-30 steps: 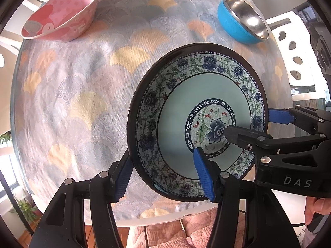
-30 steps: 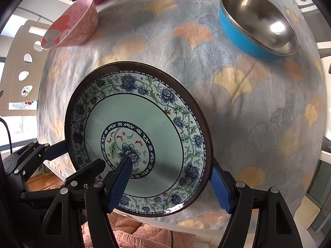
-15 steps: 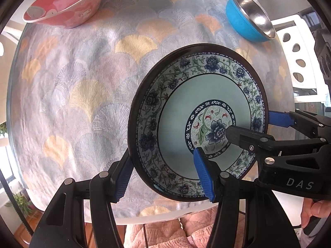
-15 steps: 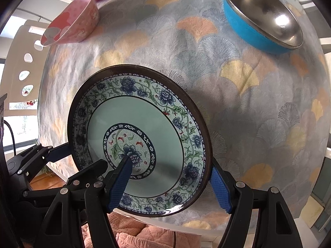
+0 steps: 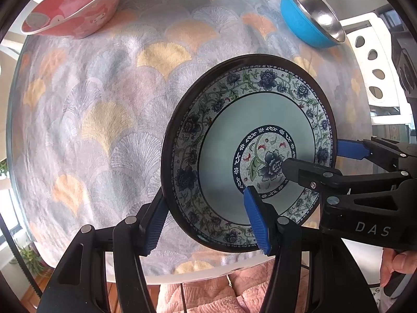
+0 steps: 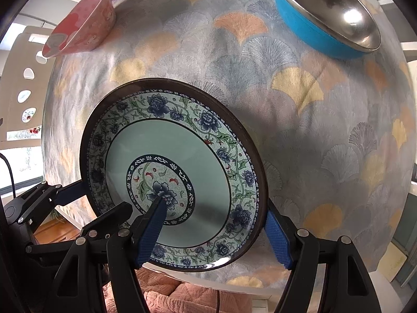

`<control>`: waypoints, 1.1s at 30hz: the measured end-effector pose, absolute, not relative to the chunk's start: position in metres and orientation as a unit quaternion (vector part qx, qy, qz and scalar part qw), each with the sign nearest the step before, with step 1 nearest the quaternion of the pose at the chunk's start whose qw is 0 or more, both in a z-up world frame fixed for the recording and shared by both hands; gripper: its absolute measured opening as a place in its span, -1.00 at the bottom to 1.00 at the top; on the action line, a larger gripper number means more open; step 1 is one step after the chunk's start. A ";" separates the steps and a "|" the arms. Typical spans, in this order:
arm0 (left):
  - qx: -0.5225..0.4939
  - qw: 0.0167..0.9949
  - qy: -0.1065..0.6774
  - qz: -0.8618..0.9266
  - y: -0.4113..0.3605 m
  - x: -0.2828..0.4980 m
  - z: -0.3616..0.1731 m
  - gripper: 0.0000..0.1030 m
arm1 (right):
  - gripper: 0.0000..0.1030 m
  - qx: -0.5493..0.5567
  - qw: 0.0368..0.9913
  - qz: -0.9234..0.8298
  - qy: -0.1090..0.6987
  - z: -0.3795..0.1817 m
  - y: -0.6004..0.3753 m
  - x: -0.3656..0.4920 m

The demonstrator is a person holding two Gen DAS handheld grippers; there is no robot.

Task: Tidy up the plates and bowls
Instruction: 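Lower the floral plate onto the other floral plate and open both tools, then move both tools from the plates to the blue steel bowl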

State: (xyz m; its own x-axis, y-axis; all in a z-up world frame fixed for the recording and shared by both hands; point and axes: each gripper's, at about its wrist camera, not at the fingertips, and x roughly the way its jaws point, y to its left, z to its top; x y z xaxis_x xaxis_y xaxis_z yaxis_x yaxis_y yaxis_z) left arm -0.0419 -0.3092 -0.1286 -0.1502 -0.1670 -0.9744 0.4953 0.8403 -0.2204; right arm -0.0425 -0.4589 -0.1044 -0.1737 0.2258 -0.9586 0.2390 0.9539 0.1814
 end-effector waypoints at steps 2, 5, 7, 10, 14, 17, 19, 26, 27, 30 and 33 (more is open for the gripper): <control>0.115 0.641 0.713 -0.258 -0.310 -0.041 -0.129 0.06 | 0.40 0.155 0.625 -0.005 0.765 -0.104 -0.460 -0.043; 0.118 0.640 0.714 -0.259 -0.310 -0.042 -0.129 0.06 | 0.40 0.157 0.625 -0.004 0.765 -0.104 -0.462 -0.045; 0.120 0.640 0.713 -0.260 -0.310 -0.041 -0.129 0.06 | 0.40 0.156 0.624 -0.004 0.766 -0.104 -0.463 -0.044; 0.121 0.638 0.714 -0.262 -0.308 -0.041 -0.129 0.06 | 0.40 0.156 0.624 -0.003 0.766 -0.104 -0.464 -0.044; 0.121 0.637 0.716 -0.259 -0.306 -0.041 -0.128 0.06 | 0.40 0.160 0.624 -0.001 0.765 -0.104 -0.465 -0.044; 0.129 0.637 0.717 -0.251 -0.305 -0.043 -0.129 0.07 | 0.40 0.160 0.621 -0.004 0.768 -0.108 -0.467 -0.046; 0.128 0.637 0.718 -0.251 -0.305 -0.044 -0.128 0.06 | 0.40 0.169 0.621 0.005 0.765 -0.108 -0.466 -0.047; 0.139 0.655 0.700 -0.248 -0.308 -0.046 -0.112 0.06 | 0.40 0.166 0.630 0.013 0.759 -0.099 -0.466 -0.041; 0.140 0.657 0.698 -0.248 -0.309 -0.046 -0.110 0.07 | 0.40 0.168 0.631 0.013 0.757 -0.097 -0.468 -0.040; 0.138 0.663 0.693 -0.247 -0.311 -0.044 -0.101 0.07 | 0.40 0.172 0.636 0.011 0.752 -0.091 -0.474 -0.038; 0.132 0.668 0.690 -0.246 -0.312 -0.039 -0.092 0.07 | 0.40 0.175 0.643 0.013 0.746 -0.083 -0.477 -0.037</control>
State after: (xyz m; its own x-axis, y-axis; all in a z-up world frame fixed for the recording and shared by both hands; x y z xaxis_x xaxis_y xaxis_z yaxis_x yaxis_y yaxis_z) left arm -0.0385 -0.3124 -0.0918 -0.0726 -0.1463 -0.9866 0.5115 0.8437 -0.1627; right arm -0.0367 -0.4773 -0.0831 -0.1130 0.2773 -0.9541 0.2448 0.9384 0.2438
